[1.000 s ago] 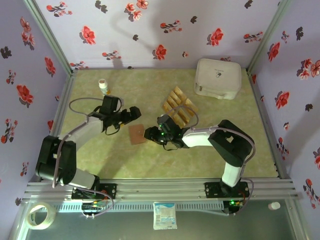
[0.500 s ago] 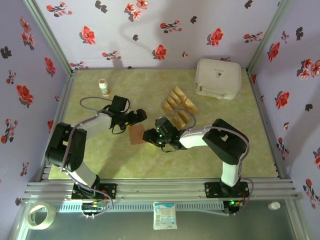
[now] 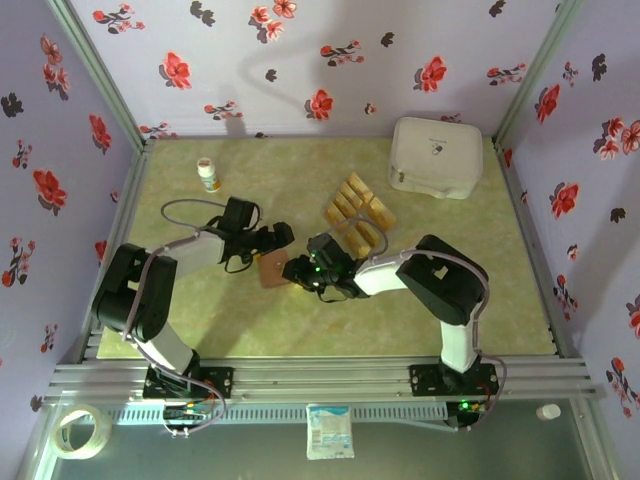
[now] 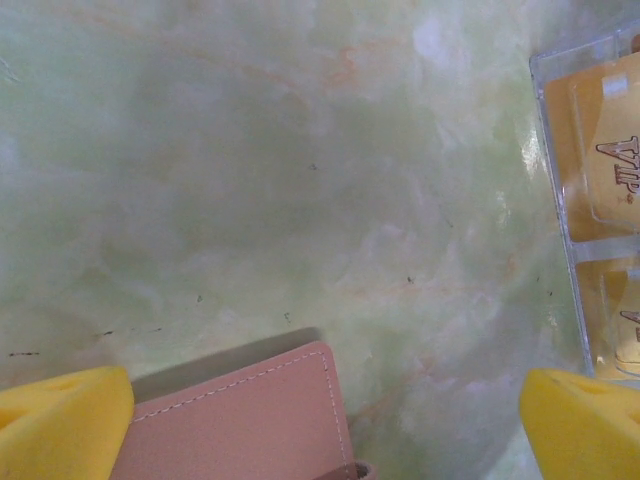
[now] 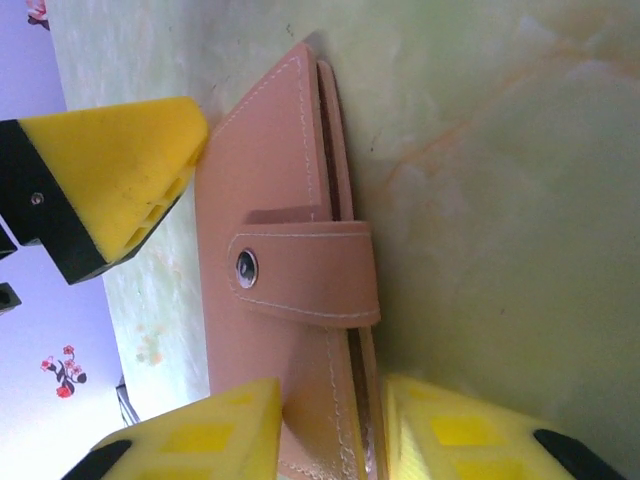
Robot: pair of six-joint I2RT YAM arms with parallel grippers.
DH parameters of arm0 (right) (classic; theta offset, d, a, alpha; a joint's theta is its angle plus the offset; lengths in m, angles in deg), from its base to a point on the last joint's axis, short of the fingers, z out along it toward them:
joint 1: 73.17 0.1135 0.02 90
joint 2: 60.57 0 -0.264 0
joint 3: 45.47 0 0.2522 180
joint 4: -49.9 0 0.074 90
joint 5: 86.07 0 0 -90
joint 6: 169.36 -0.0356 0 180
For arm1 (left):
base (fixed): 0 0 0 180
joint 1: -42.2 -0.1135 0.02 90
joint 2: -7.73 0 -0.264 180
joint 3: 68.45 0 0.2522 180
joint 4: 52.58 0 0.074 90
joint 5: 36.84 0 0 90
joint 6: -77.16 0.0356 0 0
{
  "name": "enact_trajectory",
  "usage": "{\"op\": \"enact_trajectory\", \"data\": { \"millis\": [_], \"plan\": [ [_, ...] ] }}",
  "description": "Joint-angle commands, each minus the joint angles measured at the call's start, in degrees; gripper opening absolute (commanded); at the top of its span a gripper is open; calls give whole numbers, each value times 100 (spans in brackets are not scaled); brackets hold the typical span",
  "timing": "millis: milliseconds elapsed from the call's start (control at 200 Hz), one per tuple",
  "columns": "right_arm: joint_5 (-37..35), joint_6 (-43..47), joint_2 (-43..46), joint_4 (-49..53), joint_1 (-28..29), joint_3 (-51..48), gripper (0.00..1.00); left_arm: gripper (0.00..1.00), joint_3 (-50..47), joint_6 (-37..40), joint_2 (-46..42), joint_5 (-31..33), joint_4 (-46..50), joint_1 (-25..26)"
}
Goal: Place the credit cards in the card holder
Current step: Pick up the card holder from the center of the table.
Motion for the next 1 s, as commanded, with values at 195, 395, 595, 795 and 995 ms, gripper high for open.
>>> {"op": "enact_trajectory", "data": {
  "millis": [195, 395, 595, 795, 995],
  "plan": [
    [149, -409, -367, -1002, 119, -18, 0, 100, -133, -70, 87, 89, -47, 110],
    [70, -414, -233, -1149, 95, -256, 0, 100, 482, 289, -188, 116, 688, 111],
    [-65, -47, 244, -736, -9, -394, 0, 100, 1371, 740, -481, 397, 1663, 86],
    [-301, 621, 980, 261, -103, -307, 0, 100, 1905, 1030, -692, 894, 2350, 14],
    [-391, 1117, 1521, 1099, -216, -16, 0, 100, 2428, 1281, -785, 1256, 2772, -211]
  ]
}}
